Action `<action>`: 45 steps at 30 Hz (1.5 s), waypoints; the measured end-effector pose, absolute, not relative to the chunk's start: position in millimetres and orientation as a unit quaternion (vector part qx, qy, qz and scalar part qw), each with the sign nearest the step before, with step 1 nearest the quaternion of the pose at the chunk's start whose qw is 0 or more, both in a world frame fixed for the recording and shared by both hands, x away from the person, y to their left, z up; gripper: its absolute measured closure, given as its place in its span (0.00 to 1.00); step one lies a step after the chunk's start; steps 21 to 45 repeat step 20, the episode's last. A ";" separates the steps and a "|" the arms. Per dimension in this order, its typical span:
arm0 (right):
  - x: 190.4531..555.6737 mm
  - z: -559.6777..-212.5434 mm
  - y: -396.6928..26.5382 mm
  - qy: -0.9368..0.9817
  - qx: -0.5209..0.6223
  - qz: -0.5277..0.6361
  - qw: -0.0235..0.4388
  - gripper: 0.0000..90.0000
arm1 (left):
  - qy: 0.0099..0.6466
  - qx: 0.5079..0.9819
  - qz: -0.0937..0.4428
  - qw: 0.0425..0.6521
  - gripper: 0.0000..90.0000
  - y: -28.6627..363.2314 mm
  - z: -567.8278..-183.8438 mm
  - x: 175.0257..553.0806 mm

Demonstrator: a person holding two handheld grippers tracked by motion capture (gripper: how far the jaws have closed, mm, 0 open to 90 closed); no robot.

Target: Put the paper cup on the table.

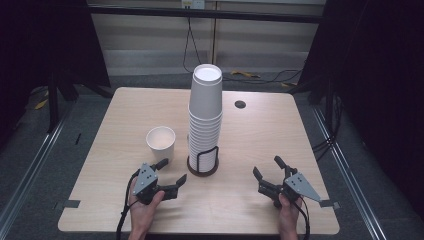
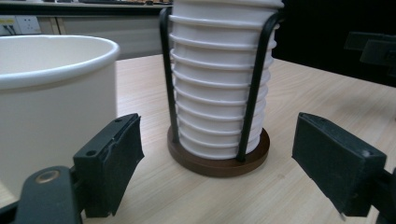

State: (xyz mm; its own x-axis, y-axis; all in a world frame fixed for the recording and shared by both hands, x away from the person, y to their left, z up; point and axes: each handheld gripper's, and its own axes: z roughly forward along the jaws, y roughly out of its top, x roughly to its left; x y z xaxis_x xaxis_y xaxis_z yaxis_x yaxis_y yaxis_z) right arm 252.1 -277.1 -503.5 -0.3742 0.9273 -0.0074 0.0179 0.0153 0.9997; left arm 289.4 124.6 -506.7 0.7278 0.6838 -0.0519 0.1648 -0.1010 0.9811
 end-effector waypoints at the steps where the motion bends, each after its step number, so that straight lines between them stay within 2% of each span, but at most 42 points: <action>1: 252.2 -503.6 -277.1 0.595 0.396 0.580 0.391 0.16 | 0.296 0.710 0.212 0.602 0.18 121.7 -507.2 288.1; 4: 252.2 -503.6 -277.2 0.595 0.396 0.580 0.390 0.16 | 0.301 0.688 0.234 0.617 0.18 115.5 -509.8 281.5; 6: 252.3 -503.6 -277.3 0.595 0.395 0.581 0.390 0.16 | 0.292 0.688 0.227 0.625 0.18 112.0 -510.1 278.9; 11: 252.2 -503.6 -277.4 0.596 0.396 0.581 0.389 0.16 | 0.260 0.685 0.247 0.635 0.18 110.1 -511.1 272.2; 13: 252.8 -503.4 -277.5 0.598 0.395 0.580 0.386 0.16 | 0.267 0.665 0.271 0.643 0.18 113.6 -512.7 268.1; 17: 253.5 -503.1 -277.5 0.600 0.397 0.579 0.384 0.16 | 0.287 0.646 0.261 0.658 0.18 118.2 -514.4 267.5; 45: 254.3 -503.0 -277.9 0.601 0.396 0.580 0.380 0.15 | 0.280 0.652 0.257 0.656 0.18 119.5 -514.2 267.8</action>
